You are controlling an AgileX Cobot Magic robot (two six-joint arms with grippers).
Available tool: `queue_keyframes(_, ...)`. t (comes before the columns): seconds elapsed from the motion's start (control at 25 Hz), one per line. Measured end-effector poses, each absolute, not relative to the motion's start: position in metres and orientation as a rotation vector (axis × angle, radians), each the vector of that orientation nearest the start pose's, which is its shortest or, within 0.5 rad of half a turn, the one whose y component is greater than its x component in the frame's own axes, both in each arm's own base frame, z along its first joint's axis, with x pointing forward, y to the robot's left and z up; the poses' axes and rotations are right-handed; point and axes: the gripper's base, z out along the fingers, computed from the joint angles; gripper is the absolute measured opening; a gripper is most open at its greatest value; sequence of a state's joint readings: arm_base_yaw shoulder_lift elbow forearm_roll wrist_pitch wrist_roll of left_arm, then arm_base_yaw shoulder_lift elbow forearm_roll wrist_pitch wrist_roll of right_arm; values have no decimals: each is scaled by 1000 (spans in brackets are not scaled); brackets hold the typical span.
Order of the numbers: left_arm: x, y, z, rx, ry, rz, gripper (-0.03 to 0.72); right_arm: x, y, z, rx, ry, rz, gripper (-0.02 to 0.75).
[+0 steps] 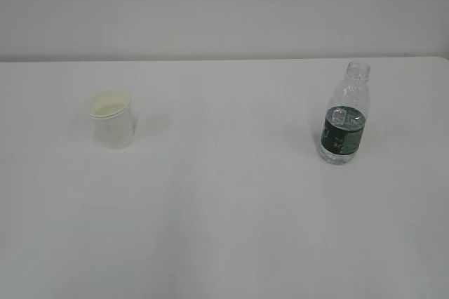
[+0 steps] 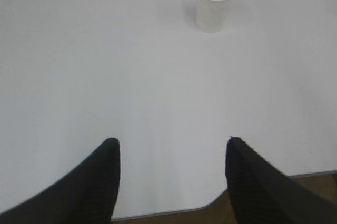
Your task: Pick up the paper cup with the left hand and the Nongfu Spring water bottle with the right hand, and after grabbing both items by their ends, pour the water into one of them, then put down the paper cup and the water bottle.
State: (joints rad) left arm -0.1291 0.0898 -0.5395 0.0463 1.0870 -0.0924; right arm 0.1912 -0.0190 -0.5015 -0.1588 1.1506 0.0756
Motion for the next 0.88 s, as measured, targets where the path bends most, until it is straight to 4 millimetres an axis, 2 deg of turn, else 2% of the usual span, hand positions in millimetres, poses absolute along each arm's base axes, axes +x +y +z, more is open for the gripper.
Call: queue_keyframes(0.88,5,3,283,38,2133,-76,450,-10,-15,271,-104,2102,-32,587)
